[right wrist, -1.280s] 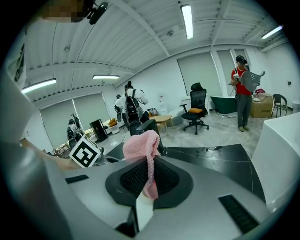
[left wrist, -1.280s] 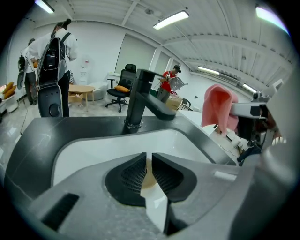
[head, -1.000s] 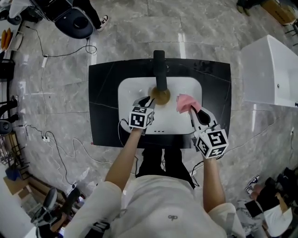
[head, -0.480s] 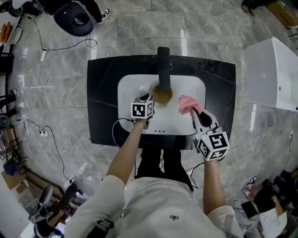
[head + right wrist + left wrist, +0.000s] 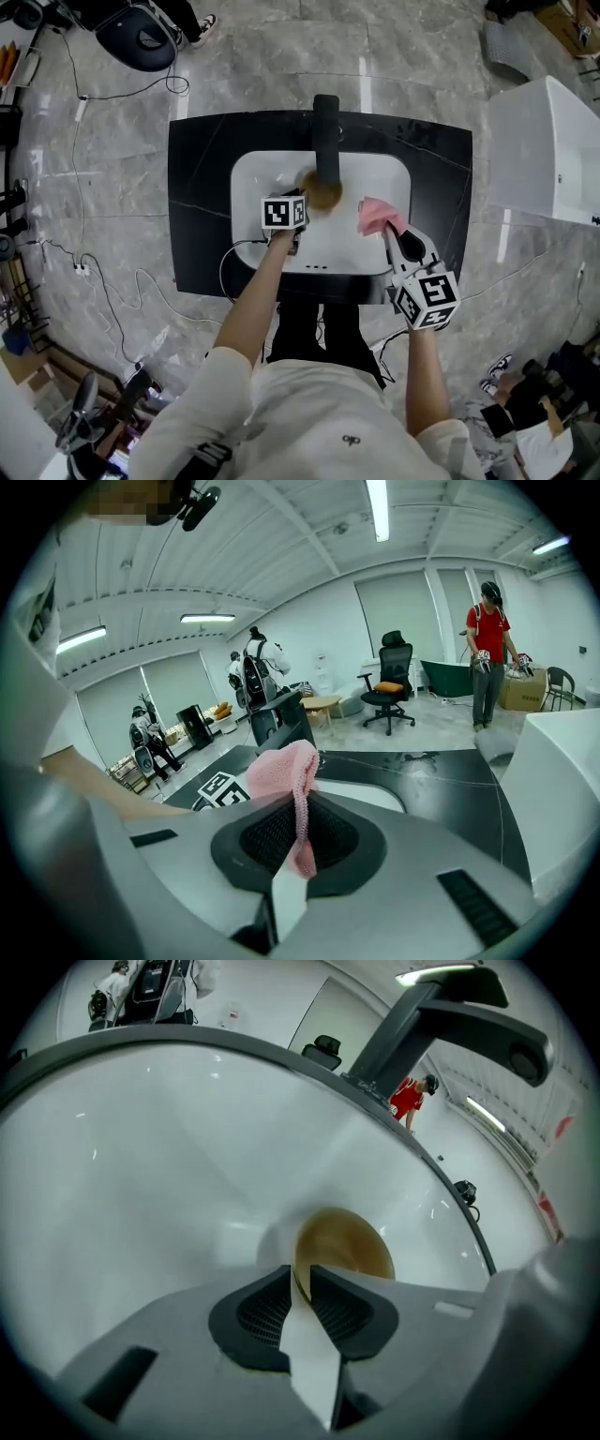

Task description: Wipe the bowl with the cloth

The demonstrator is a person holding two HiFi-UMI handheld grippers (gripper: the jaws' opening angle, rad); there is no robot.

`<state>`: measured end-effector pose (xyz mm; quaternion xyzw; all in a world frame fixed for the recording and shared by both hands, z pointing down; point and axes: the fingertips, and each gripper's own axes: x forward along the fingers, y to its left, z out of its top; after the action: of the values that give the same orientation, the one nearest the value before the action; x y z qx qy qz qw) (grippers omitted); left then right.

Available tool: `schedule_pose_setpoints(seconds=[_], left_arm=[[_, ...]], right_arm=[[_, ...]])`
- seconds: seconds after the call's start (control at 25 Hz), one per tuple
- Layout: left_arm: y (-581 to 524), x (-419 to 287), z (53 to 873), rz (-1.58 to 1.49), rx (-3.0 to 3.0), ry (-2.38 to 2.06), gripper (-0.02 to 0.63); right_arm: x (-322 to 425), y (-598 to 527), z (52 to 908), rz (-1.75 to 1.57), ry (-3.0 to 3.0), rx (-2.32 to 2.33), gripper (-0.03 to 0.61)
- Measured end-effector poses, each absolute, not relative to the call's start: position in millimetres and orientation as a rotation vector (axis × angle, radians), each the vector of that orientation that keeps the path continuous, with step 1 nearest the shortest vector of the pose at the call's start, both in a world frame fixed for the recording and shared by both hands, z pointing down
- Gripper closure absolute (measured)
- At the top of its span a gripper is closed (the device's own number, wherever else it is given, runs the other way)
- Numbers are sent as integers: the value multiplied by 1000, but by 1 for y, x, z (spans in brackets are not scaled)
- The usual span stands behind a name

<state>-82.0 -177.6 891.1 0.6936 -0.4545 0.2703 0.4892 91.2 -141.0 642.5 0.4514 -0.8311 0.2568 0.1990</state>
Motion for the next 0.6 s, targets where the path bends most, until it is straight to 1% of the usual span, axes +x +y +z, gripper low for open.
schedule_pose_setpoints(seconds=[0.08,0.28,0.6], left_arm=[[-178,-81,891,666,1689,-1102,555],[-176,-77,899,717,1709,-1087,583],[-169,-69,881,756,1758,-1093,594]], right_arm=[[93,-140,643,719,-2320,1264,563],[98,-137,645,716,-2310,1264,563],[100,-137,642,713,-2311,1275,563]])
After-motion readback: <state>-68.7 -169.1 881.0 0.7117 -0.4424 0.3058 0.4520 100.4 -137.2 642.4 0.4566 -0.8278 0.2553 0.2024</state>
